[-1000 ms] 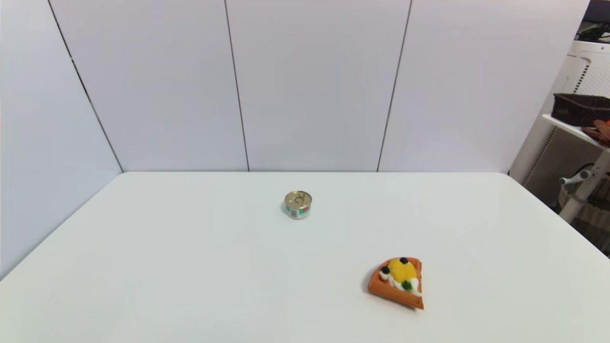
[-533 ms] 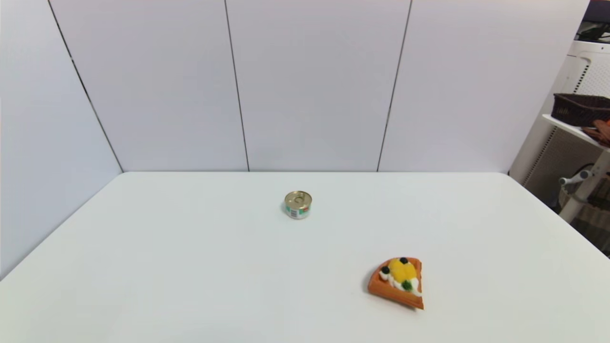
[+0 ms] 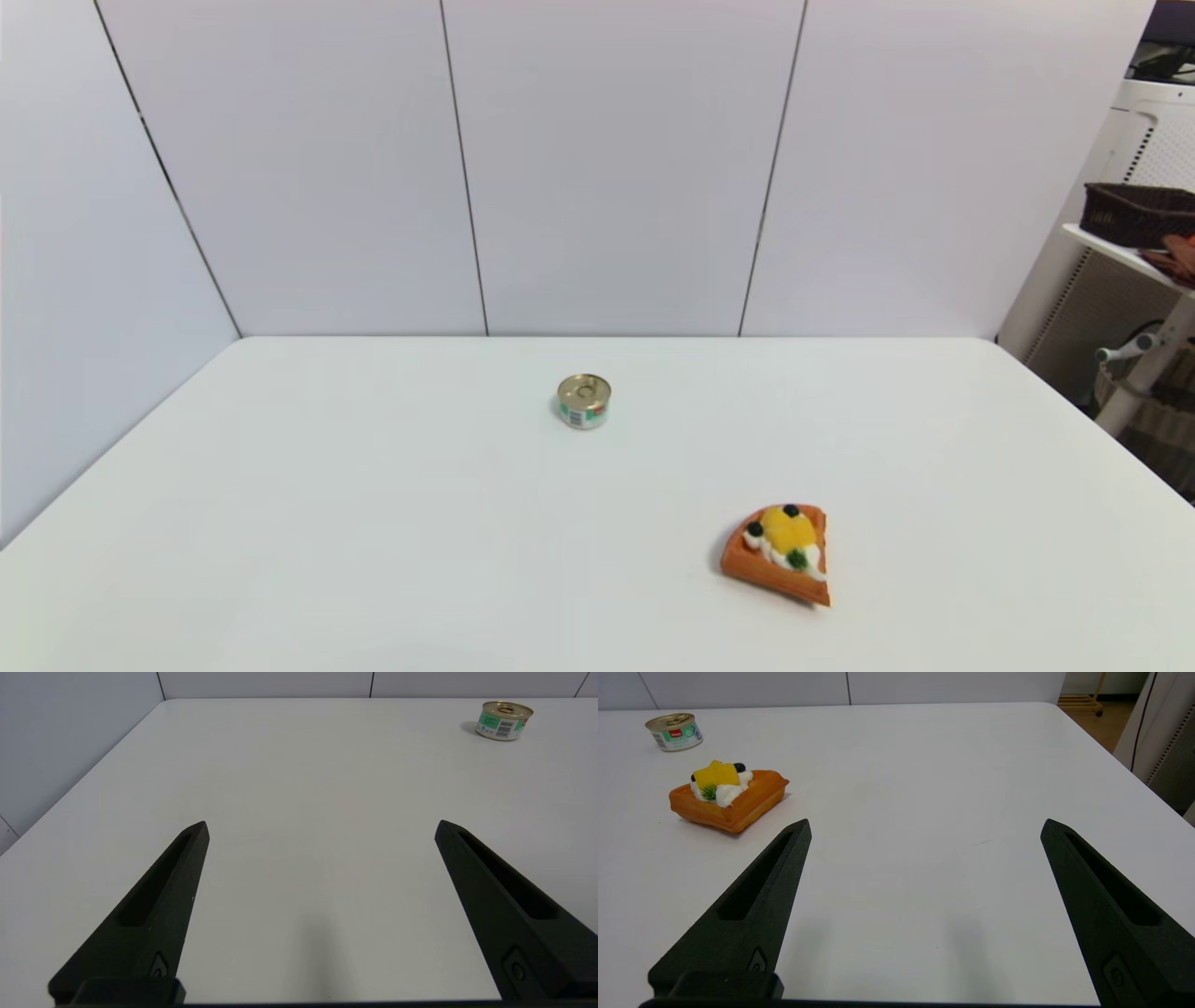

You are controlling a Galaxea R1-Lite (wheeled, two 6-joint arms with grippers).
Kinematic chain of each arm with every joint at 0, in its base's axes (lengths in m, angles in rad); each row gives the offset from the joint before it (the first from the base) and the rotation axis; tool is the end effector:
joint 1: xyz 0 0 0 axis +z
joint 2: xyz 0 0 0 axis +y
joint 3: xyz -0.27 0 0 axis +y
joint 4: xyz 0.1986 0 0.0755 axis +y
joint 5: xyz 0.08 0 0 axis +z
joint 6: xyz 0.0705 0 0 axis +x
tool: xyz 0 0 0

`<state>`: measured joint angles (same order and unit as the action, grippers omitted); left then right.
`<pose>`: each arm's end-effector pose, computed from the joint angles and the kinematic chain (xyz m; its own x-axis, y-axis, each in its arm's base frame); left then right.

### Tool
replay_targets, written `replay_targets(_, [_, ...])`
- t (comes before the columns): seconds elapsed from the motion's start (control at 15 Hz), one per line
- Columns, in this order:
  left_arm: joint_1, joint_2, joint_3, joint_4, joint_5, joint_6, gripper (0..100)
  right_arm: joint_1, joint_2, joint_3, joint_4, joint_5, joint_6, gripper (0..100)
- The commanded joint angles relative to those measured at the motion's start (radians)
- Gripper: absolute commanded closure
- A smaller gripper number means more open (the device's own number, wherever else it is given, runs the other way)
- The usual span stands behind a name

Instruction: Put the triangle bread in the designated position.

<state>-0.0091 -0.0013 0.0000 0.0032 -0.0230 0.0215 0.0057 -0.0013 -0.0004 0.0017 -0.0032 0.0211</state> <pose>0.0790 -0.0023 0.0751 0.9995 -0.0321 -0.0019 0.0321 0.9993 0.0215 0.0790 0.0002 0.0755 1.0000 0.0025 0.0000 -0.0025 0.9998 0.0211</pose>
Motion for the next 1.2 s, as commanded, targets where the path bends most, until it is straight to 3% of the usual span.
replay_targets(0.07, [0.0,0.001,0.0,0.0,0.0,0.0,0,0.0,0.001,0.0,0.0,0.0,0.0,0])
replay_targets(1.2, [0.0,0.001,0.0,0.0,0.0,0.0,0,0.0,0.001,0.0,0.0,0.0,0.0,0])
